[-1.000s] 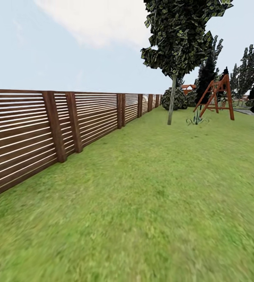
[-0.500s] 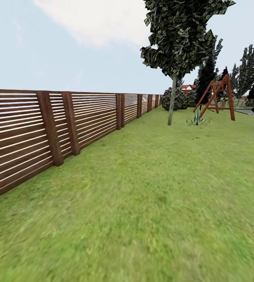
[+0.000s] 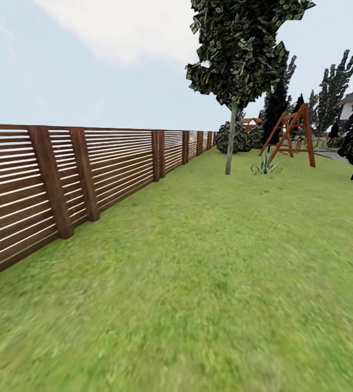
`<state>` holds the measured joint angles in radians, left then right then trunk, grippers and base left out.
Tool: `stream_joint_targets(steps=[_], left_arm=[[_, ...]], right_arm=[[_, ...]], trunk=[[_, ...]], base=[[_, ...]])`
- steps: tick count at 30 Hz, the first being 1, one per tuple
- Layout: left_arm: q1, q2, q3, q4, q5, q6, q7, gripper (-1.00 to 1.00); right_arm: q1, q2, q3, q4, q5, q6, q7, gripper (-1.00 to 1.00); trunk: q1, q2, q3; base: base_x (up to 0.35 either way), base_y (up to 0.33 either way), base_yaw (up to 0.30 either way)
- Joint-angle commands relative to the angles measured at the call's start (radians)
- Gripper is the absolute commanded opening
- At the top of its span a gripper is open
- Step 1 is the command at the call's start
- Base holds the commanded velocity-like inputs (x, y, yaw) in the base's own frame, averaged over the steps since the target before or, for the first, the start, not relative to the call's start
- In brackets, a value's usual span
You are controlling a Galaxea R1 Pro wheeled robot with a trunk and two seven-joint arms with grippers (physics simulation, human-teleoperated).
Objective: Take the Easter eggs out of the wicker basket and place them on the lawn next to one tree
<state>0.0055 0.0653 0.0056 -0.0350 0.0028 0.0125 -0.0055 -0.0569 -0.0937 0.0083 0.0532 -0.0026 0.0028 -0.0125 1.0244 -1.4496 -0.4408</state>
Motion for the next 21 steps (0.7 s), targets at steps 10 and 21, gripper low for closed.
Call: stream_joint_targets(steps=[10, 21], left_arm=[[0.001, 0.000, 0.001, -0.003, 0.000, 0.001, -0.001, 1.00], [0.001, -0.001, 0.001, -0.003, 0.000, 0.001, 0.000, 1.00]], right_arm=[[-0.001, 0.000, 0.001, 0.002, 0.000, 0.001, -0.001, 1.00], [-0.001, 0.000, -0.001, 0.002, 0.000, 0.002, -0.003, 1.00]], trunk=[[0.001, 0.000, -0.001], [0.001, 0.000, -0.001]], base=[[0.343, 0.000, -0.132], [0.343, 0.000, -0.002]])
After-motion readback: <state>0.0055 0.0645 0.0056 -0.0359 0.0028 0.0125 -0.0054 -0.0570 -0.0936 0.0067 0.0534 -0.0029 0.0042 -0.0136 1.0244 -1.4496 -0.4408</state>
